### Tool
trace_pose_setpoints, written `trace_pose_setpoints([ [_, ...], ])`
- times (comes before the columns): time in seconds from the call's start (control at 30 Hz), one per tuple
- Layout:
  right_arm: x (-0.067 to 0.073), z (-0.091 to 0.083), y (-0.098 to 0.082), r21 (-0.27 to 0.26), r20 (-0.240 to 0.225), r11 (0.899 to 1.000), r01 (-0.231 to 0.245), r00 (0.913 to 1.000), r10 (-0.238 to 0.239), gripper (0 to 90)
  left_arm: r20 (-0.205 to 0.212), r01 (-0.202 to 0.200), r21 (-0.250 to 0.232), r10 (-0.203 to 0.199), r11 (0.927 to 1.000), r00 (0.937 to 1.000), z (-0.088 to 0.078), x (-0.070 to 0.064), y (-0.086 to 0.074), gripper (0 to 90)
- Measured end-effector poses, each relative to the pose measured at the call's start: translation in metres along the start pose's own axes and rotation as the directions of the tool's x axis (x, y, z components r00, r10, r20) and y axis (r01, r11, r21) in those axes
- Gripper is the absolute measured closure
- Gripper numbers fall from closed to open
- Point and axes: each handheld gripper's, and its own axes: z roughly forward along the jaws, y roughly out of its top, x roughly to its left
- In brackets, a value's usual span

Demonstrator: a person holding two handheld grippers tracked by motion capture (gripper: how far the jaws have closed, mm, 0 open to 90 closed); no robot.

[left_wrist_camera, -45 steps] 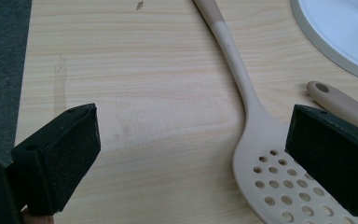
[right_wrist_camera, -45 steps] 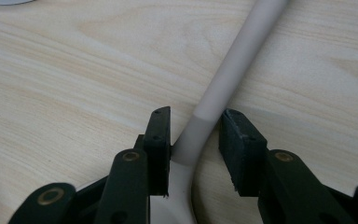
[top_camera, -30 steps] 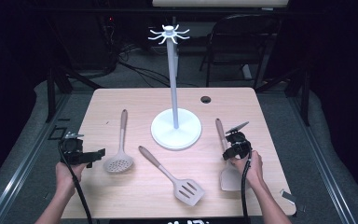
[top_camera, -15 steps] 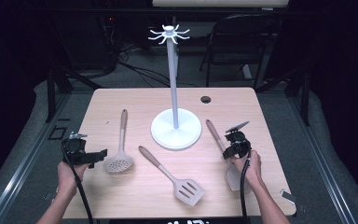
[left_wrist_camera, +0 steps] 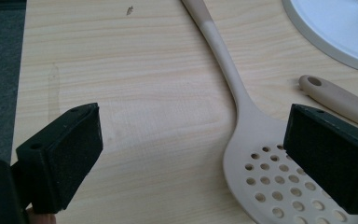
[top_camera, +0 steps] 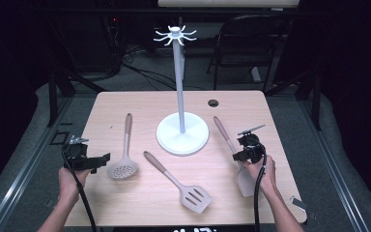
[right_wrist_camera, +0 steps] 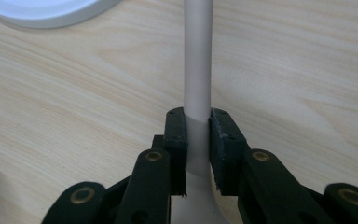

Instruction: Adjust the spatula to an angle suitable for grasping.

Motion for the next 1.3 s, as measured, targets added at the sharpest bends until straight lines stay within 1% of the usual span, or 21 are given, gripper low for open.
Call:
trace_pose_setpoints([
  [0.03,0.000,-0.003,0.000,-0.007,-0.007,1.000,0.007,1.0000,-0.007,78.5,0.000,0.001,-0.005,-0.001,1.0000,1.0000,0.000,0.000,0.000,4.5],
  [0.07,0.002,-0.006,-0.002,-0.038,-0.013,0.999,0.015,0.9998,-0.015,78.5,0.005,0.001,-0.007,-0.001,1.0000,1.0000,0.000,-0.001,0.000,4.5],
  [0.3,0.009,-0.016,-0.005,-0.073,-0.021,0.996,0.057,0.9980,-0.059,78.5,0.032,0.000,-0.013,0.001,0.9999,0.9995,-0.002,-0.005,0.001,4.4],
  [0.37,0.010,-0.018,-0.006,-0.075,-0.024,0.996,0.058,0.9979,-0.060,78.5,0.041,-0.004,-0.013,0.005,0.9999,0.9992,-0.003,-0.007,0.002,4.3],
  [0.5,0.012,-0.024,-0.011,-0.111,-0.020,0.990,0.085,0.9960,-0.087,78.5,0.056,-0.024,-0.012,0.024,0.9996,0.9981,-0.005,-0.013,0.003,3.8],
  [0.53,0.011,-0.028,-0.012,-0.092,-0.003,0.990,0.108,0.9940,-0.109,78.5,0.062,-0.028,-0.014,0.029,0.9995,0.9977,-0.005,-0.015,0.004,3.8],
  [0.57,0.011,-0.030,-0.013,-0.095,-0.008,0.989,0.114,0.9933,-0.116,78.5,0.063,-0.036,-0.016,0.037,0.9992,0.9973,-0.005,-0.017,0.004,3.9],
  [0.6,0.013,-0.029,-0.015,-0.123,-0.022,0.987,0.105,0.9939,-0.108,78.5,0.066,-0.042,-0.016,0.043,0.9990,0.9969,-0.006,-0.019,0.005,4.1],
  [0.67,0.014,-0.031,-0.017,-0.142,-0.034,0.984,0.106,0.9931,-0.112,78.5,0.083,-0.061,-0.020,0.062,0.9980,0.9946,-0.007,-0.026,0.006,4.3],
  [0.7,0.015,-0.034,-0.017,-0.135,-0.014,0.983,0.123,0.9919,-0.126,78.5,0.090,-0.068,-0.018,0.069,0.9975,0.9935,-0.007,-0.028,0.006,4.3],
  [0.77,0.016,-0.036,-0.018,-0.142,-0.016,0.982,0.127,0.9914,-0.130,78.5,0.095,-0.073,-0.020,0.074,0.9972,0.9927,-0.007,-0.030,0.007,4.2],
  [0.8,0.016,-0.039,-0.018,-0.133,-0.002,0.980,0.148,0.9888,-0.149,78.5,0.102,-0.077,-0.018,0.078,0.9969,0.9917,-0.007,-0.033,0.007,4.2],
  [0.83,0.021,-0.040,-0.019,-0.157,-0.022,0.977,0.144,0.9885,-0.150,78.5,0.104,-0.084,-0.020,0.086,0.9962,0.9908,-0.007,-0.035,0.007,3.9],
  [0.87,0.021,-0.040,-0.019,-0.157,-0.022,0.977,0.144,0.9885,-0.150,78.5,0.109,-0.091,-0.022,0.093,0.9956,0.9897,-0.007,-0.037,0.008,3.9],
  [0.9,0.024,-0.044,-0.020,-0.143,-0.007,0.974,0.178,0.9835,-0.181,78.4,0.115,-0.098,-0.021,0.099,0.9950,0.9883,-0.007,-0.039,0.008,3.7],
  [1.0,0.029,-0.044,-0.022,-0.169,-0.027,0.970,0.176,0.9827,-0.183,78.4,0.135,-0.101,-0.030,0.104,0.9944,0.9853,-0.007,-0.046,0.009,3.6],
  [1.07,0.035,-0.046,-0.024,-0.173,-0.034,0.963,0.205,0.9763,-0.214,78.4,0.145,-0.106,-0.033,0.110,0.9938,0.9833,-0.007,-0.049,0.011,3.3],
  [1.1,0.035,-0.046,-0.024,-0.173,-0.034,0.963,0.205,0.9763,-0.214,78.4,0.149,-0.108,-0.039,0.113,0.9933,0.9824,-0.007,-0.051,0.011,3.3],
  [1.13,0.038,-0.046,-0.025,-0.174,-0.039,0.959,0.223,0.9718,-0.233,78.4,0.159,-0.112,-0.039,0.117,0.9930,0.9803,-0.007,-0.055,0.014,3.2],
  [1.17,0.038,-0.046,-0.025,-0.174,-0.039,0.959,0.223,0.9718,-0.233,78.4,0.159,-0.112,-0.039,0.117,0.9930,0.9803,-0.007,-0.055,0.014,3.2],
  [1.3,0.043,-0.045,-0.025,-0.188,-0.044,0.950,0.248,0.9644,-0.261,78.4,0.184,-0.120,-0.055,0.128,0.9912,0.9746,-0.007,-0.064,0.017,3.0],
])
